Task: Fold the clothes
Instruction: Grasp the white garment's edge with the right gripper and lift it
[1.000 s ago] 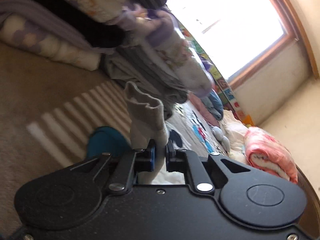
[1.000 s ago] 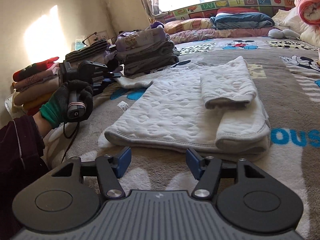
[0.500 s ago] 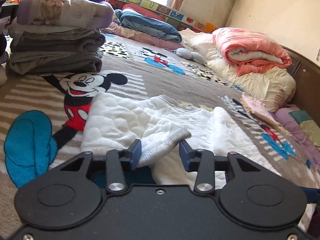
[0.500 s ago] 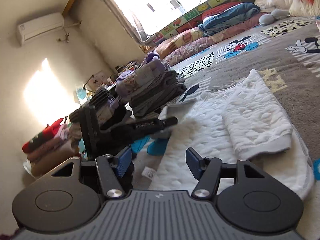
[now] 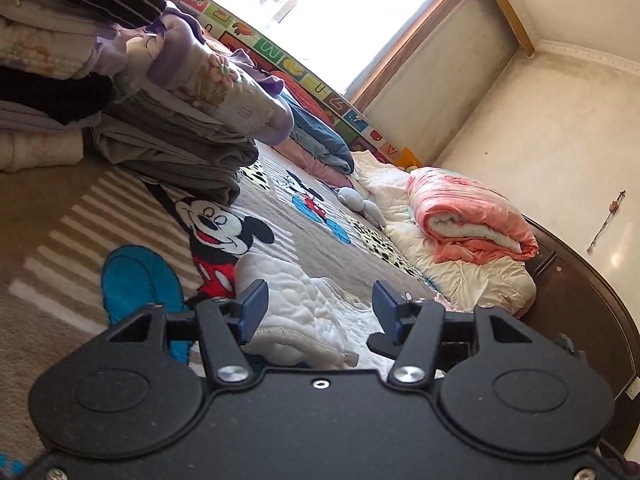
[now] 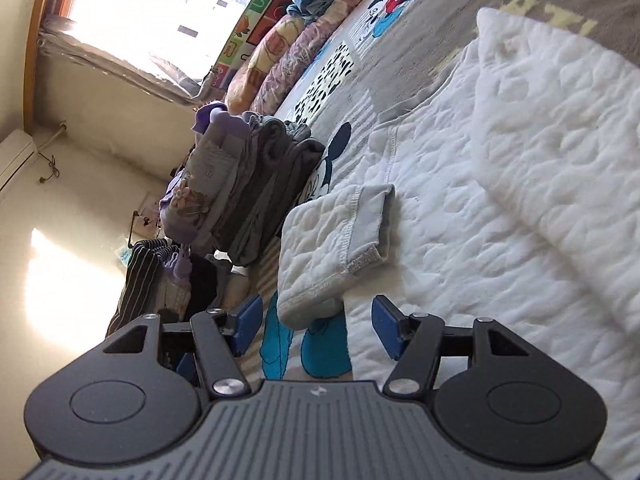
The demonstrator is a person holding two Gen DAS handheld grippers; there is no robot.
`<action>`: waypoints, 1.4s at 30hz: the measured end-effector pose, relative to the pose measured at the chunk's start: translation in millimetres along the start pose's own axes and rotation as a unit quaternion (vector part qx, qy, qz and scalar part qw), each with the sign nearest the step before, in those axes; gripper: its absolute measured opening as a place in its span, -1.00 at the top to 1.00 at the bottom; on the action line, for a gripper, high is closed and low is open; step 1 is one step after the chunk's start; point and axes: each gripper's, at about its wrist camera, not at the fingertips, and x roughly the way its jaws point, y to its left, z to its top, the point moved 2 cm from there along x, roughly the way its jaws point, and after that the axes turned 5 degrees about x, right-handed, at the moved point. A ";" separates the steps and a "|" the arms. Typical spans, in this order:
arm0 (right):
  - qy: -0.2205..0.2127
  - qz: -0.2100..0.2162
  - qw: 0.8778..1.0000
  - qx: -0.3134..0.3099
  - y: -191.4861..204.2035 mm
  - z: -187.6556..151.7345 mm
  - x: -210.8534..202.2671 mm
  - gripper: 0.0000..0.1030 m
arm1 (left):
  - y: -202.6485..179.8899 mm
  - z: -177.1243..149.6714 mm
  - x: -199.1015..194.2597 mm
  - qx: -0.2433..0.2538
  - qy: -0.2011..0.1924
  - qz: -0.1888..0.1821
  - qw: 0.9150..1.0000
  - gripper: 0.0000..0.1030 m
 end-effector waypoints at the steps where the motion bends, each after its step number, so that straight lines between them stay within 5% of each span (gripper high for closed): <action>1: -0.003 -0.004 1.000 0.006 0.1 0.9 5.7 -0.20 | 2.1 0.0 -3.2 0.001 0.000 -0.001 1.000 -0.09; 10: -0.054 -0.024 0.993 0.097 -12.0 8.9 36.6 -0.12 | 11.9 0.3 -7.2 -0.004 0.003 -0.007 1.000 -0.09; 17: -0.075 -0.041 0.991 0.105 -12.3 14.5 45.3 0.80 | 8.2 -0.4 -4.9 0.008 0.013 -0.013 1.000 -0.09; 24: -0.099 -0.014 0.995 0.029 25.8 50.0 25.0 0.84 | -5.6 -15.5 4.7 0.058 0.067 -0.023 0.996 -0.09; 31: -0.131 -0.014 0.989 -0.067 65.7 109.6 -15.1 0.85 | -41.1 -44.1 15.8 0.163 0.120 -0.043 0.978 -0.08; 42: -0.167 -0.087 0.975 -0.116 43.8 181.7 -59.9 0.85 | -59.6 -59.5 24.2 0.208 0.149 -0.097 0.962 0.02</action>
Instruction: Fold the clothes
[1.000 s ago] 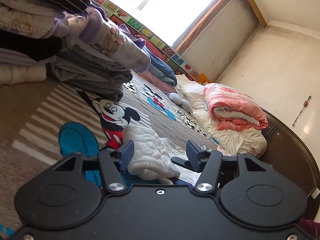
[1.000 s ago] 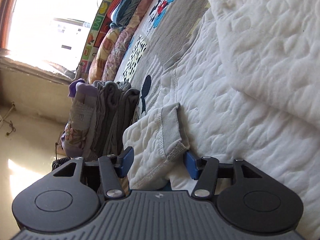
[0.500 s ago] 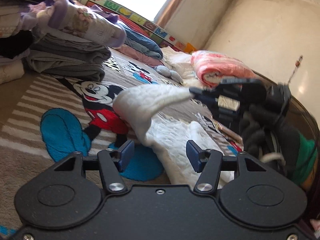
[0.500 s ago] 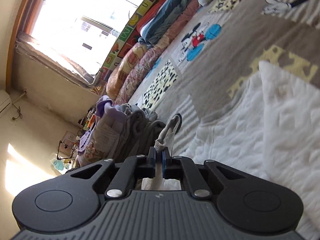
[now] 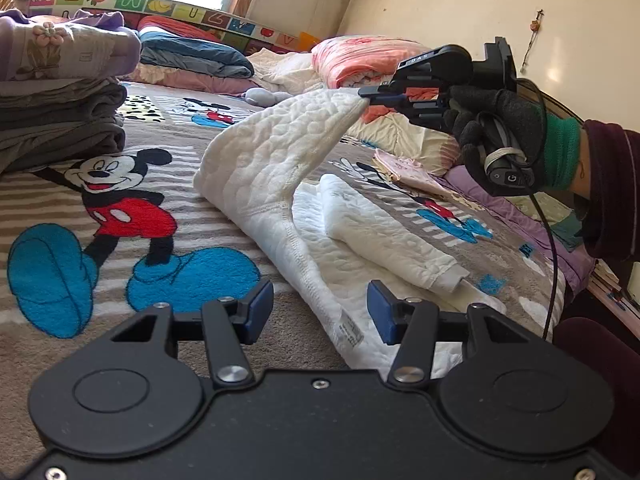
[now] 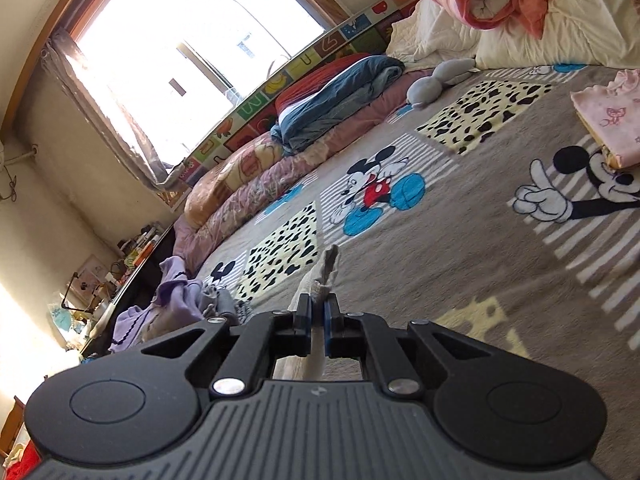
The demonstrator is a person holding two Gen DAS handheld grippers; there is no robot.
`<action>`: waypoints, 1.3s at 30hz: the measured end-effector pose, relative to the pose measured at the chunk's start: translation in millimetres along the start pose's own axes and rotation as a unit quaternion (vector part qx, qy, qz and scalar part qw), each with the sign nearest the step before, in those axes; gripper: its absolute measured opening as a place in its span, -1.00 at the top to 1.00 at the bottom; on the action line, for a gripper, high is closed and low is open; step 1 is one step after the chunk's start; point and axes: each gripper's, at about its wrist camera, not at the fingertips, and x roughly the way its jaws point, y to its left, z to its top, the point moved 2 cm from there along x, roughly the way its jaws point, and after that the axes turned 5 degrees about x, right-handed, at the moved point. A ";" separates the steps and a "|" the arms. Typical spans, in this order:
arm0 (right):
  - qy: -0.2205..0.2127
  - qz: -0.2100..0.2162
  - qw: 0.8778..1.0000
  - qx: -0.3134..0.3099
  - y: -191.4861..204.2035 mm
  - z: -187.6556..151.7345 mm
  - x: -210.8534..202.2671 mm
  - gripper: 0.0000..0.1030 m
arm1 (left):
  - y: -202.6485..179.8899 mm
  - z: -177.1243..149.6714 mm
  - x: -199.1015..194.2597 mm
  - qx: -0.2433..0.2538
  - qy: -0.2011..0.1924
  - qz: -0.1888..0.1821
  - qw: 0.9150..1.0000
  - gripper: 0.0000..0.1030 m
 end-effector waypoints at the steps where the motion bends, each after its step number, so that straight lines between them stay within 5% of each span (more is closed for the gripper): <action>1: -0.001 -0.005 1.000 0.001 -6.0 2.0 -0.7 0.85 | -1.7 0.0 0.9 0.004 0.001 -0.003 1.000 0.02; 9: 0.016 -0.044 0.998 0.043 -66.8 -16.1 -18.6 0.85 | -20.4 0.4 1.8 0.042 0.005 -0.059 0.997 0.09; 15: 0.029 -0.044 0.996 0.078 -101.2 -33.0 -39.7 0.85 | -18.6 -5.0 -5.7 0.049 0.021 -0.065 0.996 0.09; 25: 0.066 -0.023 0.992 0.108 -122.7 -72.2 -67.5 0.85 | -27.7 -26.6 -5.1 0.069 0.066 -0.075 0.993 0.09; 39: 0.061 -0.030 0.989 0.131 -148.2 -90.6 -63.2 0.85 | -67.2 -22.0 6.0 0.107 0.058 -0.102 0.987 0.13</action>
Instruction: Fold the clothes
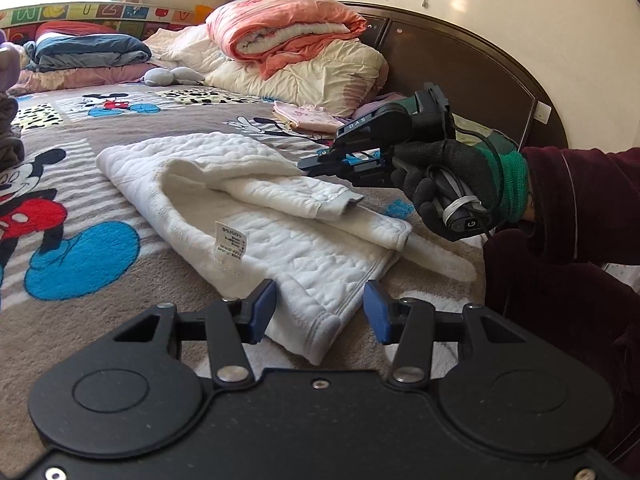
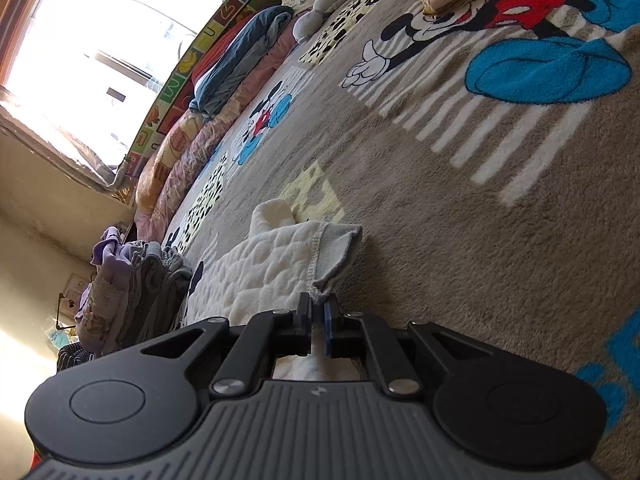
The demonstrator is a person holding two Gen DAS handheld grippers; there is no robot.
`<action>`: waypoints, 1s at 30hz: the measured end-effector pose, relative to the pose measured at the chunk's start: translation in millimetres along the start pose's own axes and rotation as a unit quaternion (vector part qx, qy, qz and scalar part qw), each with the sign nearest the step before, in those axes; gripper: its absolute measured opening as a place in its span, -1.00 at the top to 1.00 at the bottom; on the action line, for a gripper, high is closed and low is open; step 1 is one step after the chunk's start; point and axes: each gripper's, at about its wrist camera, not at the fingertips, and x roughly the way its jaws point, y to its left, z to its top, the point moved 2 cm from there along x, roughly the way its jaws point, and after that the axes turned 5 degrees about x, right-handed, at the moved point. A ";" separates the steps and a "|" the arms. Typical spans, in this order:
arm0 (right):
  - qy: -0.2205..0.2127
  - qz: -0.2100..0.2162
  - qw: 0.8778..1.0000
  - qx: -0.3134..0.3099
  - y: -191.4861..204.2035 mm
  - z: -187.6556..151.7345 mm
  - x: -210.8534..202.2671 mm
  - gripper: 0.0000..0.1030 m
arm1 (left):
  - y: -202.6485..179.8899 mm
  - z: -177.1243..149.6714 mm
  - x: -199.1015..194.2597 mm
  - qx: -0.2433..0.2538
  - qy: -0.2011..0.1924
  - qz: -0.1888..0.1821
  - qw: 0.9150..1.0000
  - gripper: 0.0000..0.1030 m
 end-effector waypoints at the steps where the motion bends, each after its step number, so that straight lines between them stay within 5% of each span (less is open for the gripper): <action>1: -0.003 0.002 1.000 0.002 -0.7 0.9 -0.7 0.85 | -3.7 2.1 5.7 0.006 0.004 0.002 1.000 0.18; 9: -0.020 0.015 1.000 0.005 2.1 10.7 -1.8 0.85 | -20.1 -0.3 51.5 0.039 0.066 0.025 0.997 0.21; 17: -0.052 0.038 0.998 -0.009 16.5 32.3 -12.0 0.85 | -16.3 -2.1 52.7 0.021 0.064 0.008 0.998 0.21; 23: -0.060 0.007 0.998 -0.024 13.7 49.0 1.5 0.85 | -13.8 -1.7 51.3 -0.010 0.049 -0.022 0.999 0.21; 26: -0.040 -0.034 0.997 -0.064 17.5 46.1 15.0 0.75 | -12.7 -1.3 51.3 -0.019 0.045 -0.026 0.998 0.21; 30: -0.092 -0.069 0.977 -0.178 53.4 29.3 -8.0 0.71 | -13.4 -0.6 51.2 -0.020 0.043 -0.026 0.999 0.21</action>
